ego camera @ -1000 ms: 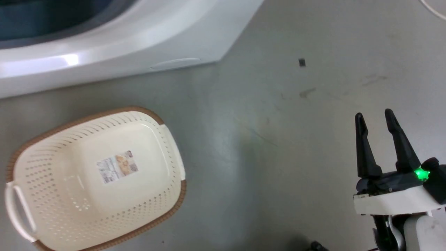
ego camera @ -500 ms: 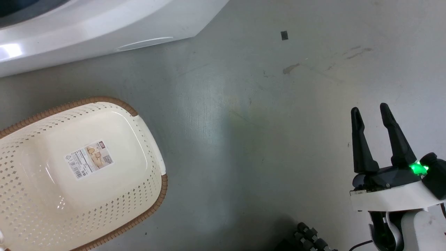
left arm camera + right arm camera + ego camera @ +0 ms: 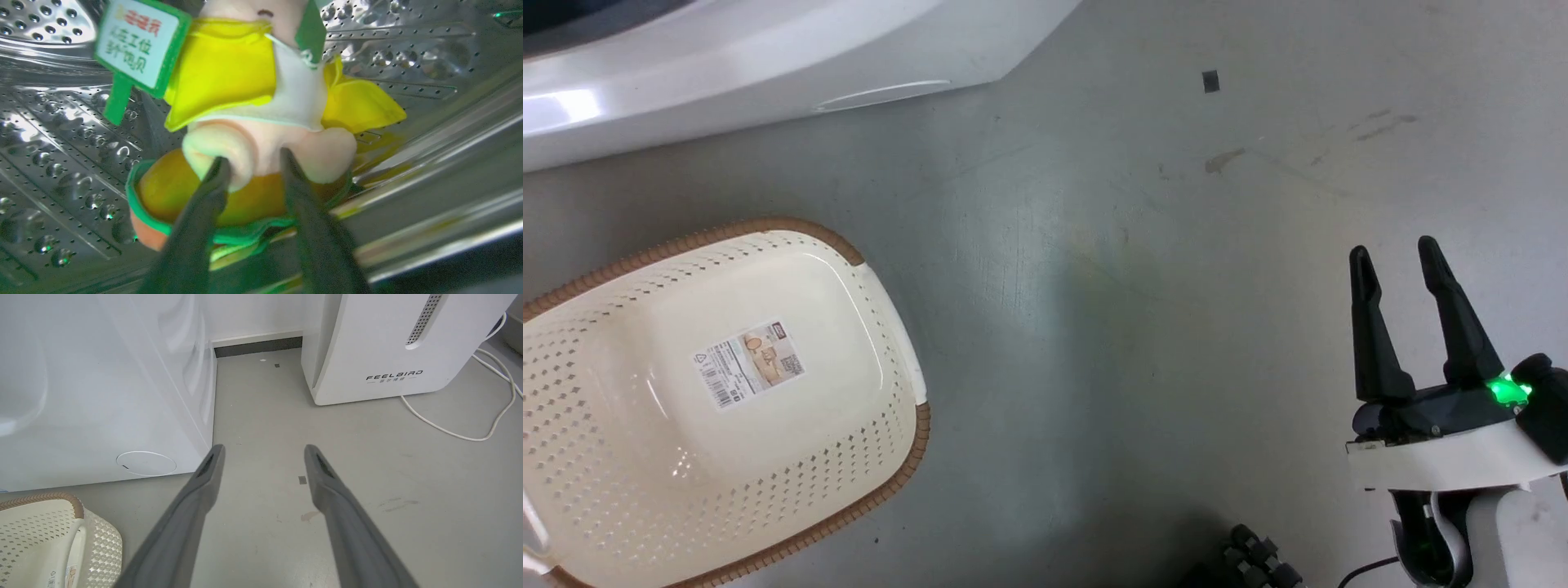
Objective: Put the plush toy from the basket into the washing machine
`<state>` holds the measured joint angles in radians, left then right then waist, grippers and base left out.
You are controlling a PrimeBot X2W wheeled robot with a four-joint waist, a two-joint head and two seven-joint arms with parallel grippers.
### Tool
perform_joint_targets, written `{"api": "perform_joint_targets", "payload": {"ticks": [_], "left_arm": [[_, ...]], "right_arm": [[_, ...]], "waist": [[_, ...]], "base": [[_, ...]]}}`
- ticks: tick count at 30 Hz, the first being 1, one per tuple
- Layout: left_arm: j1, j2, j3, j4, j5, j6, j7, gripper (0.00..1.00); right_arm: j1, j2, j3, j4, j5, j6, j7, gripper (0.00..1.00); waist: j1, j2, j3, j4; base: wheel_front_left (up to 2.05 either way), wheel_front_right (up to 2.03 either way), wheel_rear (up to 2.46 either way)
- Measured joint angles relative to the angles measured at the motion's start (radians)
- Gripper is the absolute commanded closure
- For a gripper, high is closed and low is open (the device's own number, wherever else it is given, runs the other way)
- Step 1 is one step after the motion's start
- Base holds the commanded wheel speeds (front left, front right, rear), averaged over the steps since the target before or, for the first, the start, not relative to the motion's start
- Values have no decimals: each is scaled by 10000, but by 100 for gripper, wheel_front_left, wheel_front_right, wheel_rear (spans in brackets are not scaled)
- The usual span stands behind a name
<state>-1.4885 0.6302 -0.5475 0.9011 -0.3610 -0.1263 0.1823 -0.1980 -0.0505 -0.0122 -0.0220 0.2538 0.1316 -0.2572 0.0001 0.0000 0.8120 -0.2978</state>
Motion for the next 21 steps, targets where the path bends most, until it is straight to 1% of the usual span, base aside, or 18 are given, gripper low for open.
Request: {"api": "perform_joint_targets", "payload": {"ticks": [8, 15, 21], "left_arm": [[292, -382, -245, 543, -351, -2, -940, 0], [1633, -926, -493, 696, -997, -2, -2157, 0], [2960, -1452, -535, 514, -1465, -2, -3323, 0]], "right_arm": [[-8, 0, -295, 73, -387, 0, 0, 0], [116, 0, -702, 102, -842, 0, 0, 0], [407, -2, -943, 67, -1308, 0, 0, 0]], "waist": [[-1, 0, -691, 247], [-1, 0, -1858, 632], [-2, 0, -3067, 1134]], "base": [[0, 0, 0], [0, 0, 0], [0, 0, 0]]}}
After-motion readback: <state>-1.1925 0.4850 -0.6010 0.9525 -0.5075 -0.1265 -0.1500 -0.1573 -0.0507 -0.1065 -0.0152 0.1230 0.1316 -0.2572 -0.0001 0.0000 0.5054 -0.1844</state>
